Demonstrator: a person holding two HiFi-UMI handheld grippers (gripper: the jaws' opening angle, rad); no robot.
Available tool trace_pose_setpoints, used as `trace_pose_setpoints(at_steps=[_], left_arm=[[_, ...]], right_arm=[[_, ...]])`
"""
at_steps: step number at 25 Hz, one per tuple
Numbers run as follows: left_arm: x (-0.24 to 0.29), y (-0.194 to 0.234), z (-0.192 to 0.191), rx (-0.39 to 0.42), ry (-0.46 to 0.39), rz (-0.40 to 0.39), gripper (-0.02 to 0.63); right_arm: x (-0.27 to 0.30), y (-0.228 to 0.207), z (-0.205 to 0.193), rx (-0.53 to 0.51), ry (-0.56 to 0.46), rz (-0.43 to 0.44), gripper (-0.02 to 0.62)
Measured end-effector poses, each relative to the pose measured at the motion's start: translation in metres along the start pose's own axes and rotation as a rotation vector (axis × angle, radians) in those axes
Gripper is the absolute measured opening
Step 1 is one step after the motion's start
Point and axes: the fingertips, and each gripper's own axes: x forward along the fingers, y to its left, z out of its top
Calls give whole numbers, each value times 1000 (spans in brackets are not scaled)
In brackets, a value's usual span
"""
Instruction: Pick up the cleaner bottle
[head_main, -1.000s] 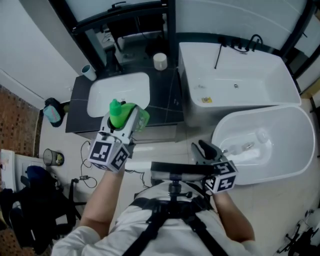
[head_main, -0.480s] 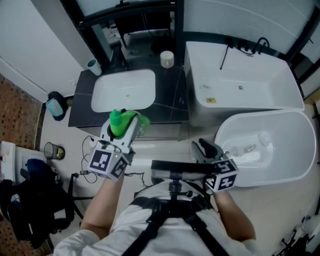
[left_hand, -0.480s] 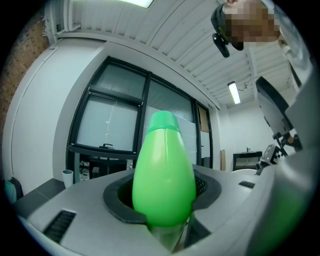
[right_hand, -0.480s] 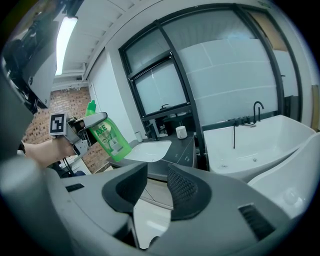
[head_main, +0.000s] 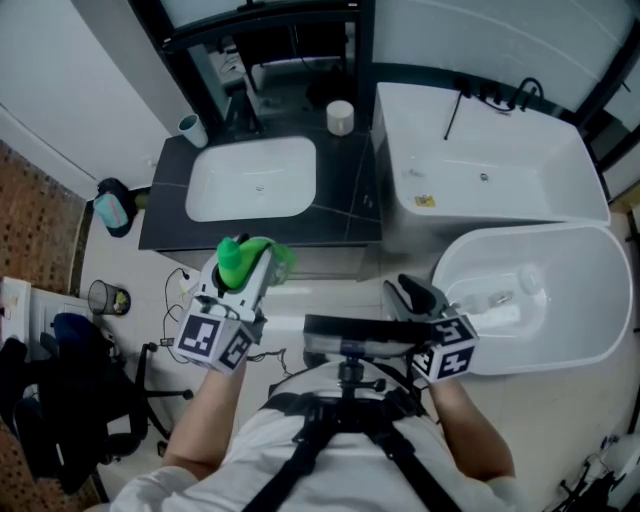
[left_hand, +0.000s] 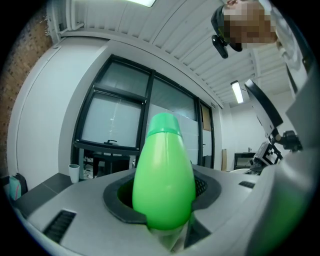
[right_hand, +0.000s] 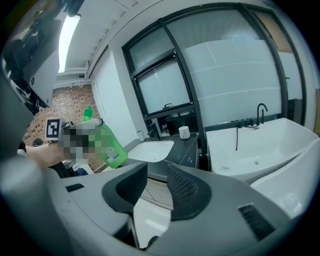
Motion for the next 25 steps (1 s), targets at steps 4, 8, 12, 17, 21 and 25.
trace_pose_setpoints(at_steps=[4, 8, 12, 17, 21, 25], left_arm=[[-5, 0, -2, -12, 3, 5, 187], [-11, 2, -5, -15, 7, 8, 187], [-14, 4, -8, -12, 16, 15, 187], [-19, 5, -13, -15, 31, 25, 187], [-26, 8, -19, -25, 42, 42, 187], [-33, 11, -23, -33, 52, 65, 187]], right_arm=[[-1, -2, 0, 5, 4, 0, 129], [-4, -2, 3, 15, -4, -5, 130], [-6, 0, 7, 28, 2, -7, 130], [-9, -6, 11, 26, 7, -19, 130], [-8, -10, 13, 17, 12, -26, 130], [-4, -11, 17, 12, 17, -19, 130]])
